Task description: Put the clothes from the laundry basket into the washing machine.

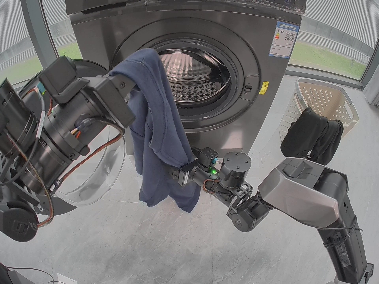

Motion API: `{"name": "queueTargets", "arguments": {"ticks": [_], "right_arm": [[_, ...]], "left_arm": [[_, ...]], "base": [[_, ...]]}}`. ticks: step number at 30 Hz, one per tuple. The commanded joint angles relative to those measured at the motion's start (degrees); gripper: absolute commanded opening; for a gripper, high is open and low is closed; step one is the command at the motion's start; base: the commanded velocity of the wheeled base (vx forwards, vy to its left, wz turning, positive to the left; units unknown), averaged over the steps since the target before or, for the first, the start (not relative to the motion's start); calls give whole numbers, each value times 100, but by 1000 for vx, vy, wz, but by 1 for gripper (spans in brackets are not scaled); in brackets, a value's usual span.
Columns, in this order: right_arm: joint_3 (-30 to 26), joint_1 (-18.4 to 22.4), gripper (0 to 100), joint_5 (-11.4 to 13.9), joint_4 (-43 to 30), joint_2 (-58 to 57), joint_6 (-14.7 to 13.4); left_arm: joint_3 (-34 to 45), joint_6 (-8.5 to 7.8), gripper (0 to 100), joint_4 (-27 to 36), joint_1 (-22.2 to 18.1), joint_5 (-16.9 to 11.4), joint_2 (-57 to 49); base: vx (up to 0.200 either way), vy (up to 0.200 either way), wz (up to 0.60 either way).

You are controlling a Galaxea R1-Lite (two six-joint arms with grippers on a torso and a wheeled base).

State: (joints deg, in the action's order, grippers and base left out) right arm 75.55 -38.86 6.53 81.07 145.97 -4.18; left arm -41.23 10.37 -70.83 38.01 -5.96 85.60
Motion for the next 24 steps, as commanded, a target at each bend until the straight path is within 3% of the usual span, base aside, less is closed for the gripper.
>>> {"name": "queueTargets", "arguments": {"ticks": [1,7,14,20,24], "right_arm": [[118,37,0,-3,6,116,-4],[13,221,0,-3,76,-16,-13],[-1200,714,0,-284,208,-1202,-100],[-1692,916,0,-311,260,-1835,-127],[-1921,924,0,-311,260,-2169,-127]], "left_arm": [[1,8,0,-1,-4,-2,-17],[-17,17,0,8,-74,16,18],[36,0,0,69,-496,34,282],[317,-18,0,34,-672,7,545],[713,-27,0,16,-672,-274,765]], "base": [[0,0,0],[0,0,0],[0,0,0],[0,0,0],[0,0,0]]}}
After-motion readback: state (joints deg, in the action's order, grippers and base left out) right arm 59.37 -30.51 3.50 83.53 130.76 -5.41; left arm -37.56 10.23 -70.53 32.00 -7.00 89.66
